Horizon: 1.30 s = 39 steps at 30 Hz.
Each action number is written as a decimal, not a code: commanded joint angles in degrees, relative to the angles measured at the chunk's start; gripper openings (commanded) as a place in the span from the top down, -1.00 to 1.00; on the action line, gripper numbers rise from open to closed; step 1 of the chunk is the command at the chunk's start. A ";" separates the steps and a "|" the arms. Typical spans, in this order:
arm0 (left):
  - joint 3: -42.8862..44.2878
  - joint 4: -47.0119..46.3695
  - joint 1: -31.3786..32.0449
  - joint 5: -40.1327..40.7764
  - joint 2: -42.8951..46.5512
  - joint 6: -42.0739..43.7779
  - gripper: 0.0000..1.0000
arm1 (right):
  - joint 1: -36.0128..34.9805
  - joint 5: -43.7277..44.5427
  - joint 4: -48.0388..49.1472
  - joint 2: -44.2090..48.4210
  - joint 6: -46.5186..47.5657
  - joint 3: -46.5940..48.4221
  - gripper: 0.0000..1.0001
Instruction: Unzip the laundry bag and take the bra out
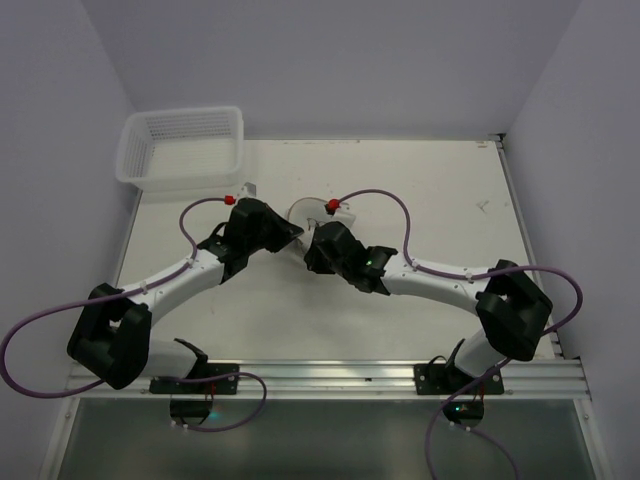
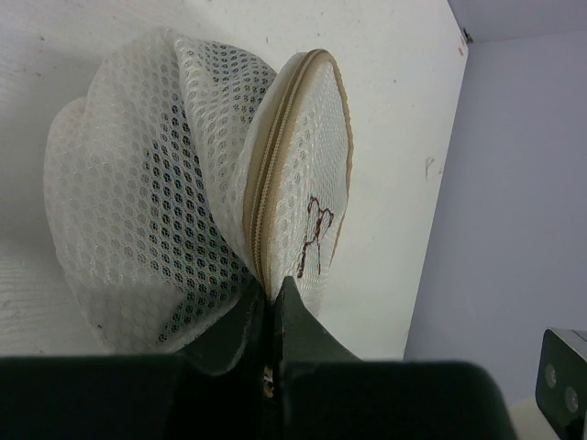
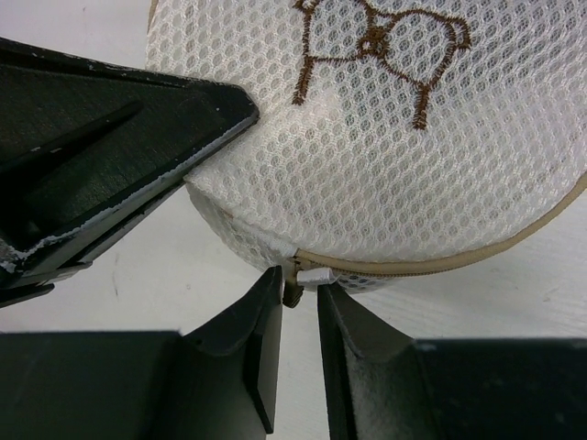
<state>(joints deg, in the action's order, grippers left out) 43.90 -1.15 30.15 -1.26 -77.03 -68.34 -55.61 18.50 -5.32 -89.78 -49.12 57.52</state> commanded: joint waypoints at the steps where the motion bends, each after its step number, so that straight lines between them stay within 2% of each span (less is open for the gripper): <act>1: 2.24 -1.75 0.43 0.64 0.04 0.83 1.00 | -0.28 3.03 0.05 0.48 -1.33 1.64 0.52; 4: 2.07 -1.75 0.35 0.55 0.04 1.19 1.00 | -0.28 3.21 0.14 1.01 -1.15 1.02 0.77; 5: 1.98 -1.67 0.35 0.64 0.04 1.27 1.00 | -0.28 3.21 0.22 1.27 -0.98 0.76 0.97; 6: 1.89 -1.49 0.35 0.82 0.04 1.62 1.00 | -0.28 3.21 0.14 1.53 -0.54 0.58 1.00; 14: 1.28 -1.48 -2.81 0.03 -0.83 8.82 1.00 | 2.35 3.48 0.40 9.17 3.76 -7.93 1.00; 20: 2.68 -4.64 -8.79 -11.82 -6.37 19.62 1.00 | 7.97 -0.57 0.93 17.79 9.20 -18.39 1.00; 24: 8.37 -4.57 -10.72 -21.04 -13.73 27.44 1.00 | 9.91 -1.18 1.02 20.60 13.78 -19.81 1.00; 29: 19.63 -1.32 -11.17 -25.90 -23.32 32.39 1.00 | 9.91 -7.14 2.42 19.39 13.45 -16.83 1.00; 32: 22.98 -2.98 -11.08 -26.87 -25.62 27.58 0.46 | 9.04 -9.97 3.83 16.66 9.58 -13.33 1.00; 33: 22.64 -3.68 -11.08 -25.91 -24.49 26.34 -0.12 | 8.25 -10.06 3.74 14.48 7.75 -12.09 1.00; 36: 19.74 -3.52 -11.08 -21.45 -19.41 22.73 -0.84 | 6.66 -9.36 4.09 11.13 5.80 -7.26 1.00; 39: 14.83 0.17 -11.08 -15.99 -12.91 19.84 -0.98 | 5.52 -9.89 4.09 7.08 4.48 -3.38 1.00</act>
<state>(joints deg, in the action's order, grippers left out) 61.98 -2.22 19.38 -23.46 -98.45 -44.91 -49.10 9.63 -2.20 -80.73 -41.80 49.50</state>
